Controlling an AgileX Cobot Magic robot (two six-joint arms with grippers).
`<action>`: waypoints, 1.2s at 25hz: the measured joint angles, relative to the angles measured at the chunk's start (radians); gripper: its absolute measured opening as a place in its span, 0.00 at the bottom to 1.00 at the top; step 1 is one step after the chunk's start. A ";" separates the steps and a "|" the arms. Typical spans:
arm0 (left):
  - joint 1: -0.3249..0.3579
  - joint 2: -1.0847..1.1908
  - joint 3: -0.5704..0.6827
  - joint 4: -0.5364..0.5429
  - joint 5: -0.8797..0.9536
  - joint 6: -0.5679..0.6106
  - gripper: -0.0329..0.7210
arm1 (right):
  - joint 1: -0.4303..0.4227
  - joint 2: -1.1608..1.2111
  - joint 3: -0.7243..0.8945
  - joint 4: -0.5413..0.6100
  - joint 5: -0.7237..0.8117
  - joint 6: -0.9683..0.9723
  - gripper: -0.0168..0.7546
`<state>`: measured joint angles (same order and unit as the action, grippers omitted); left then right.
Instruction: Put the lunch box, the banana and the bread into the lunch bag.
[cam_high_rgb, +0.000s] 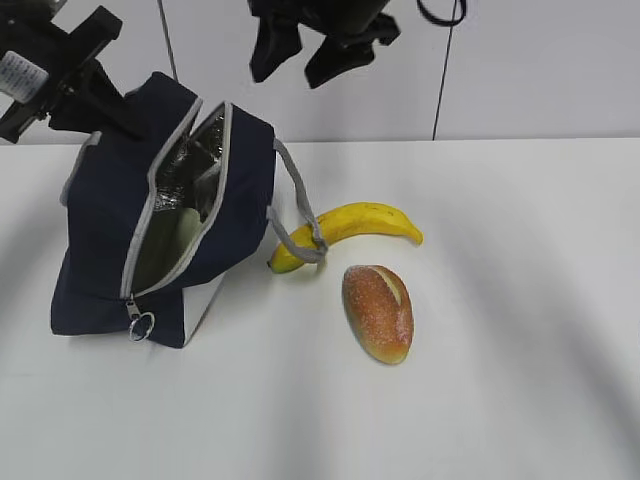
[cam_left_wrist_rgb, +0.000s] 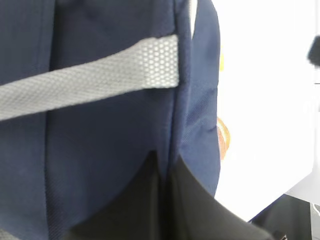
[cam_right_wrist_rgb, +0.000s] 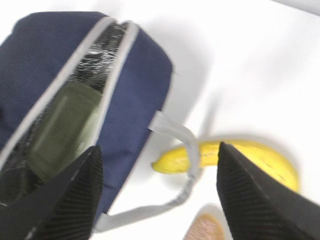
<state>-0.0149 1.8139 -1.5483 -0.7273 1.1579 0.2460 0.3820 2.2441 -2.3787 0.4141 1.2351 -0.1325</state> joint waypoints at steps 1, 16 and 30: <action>0.000 0.000 0.000 0.000 0.001 0.000 0.04 | 0.000 -0.019 0.000 -0.059 0.004 0.011 0.70; 0.000 0.000 0.000 0.001 0.004 0.000 0.04 | -0.019 -0.212 0.420 -0.336 0.014 0.054 0.70; 0.000 0.000 0.000 0.002 0.005 0.000 0.04 | -0.021 -0.208 0.453 -0.361 -0.045 0.471 0.70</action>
<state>-0.0149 1.8139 -1.5483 -0.7256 1.1627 0.2460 0.3609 2.0357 -1.9261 0.0534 1.1902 0.3384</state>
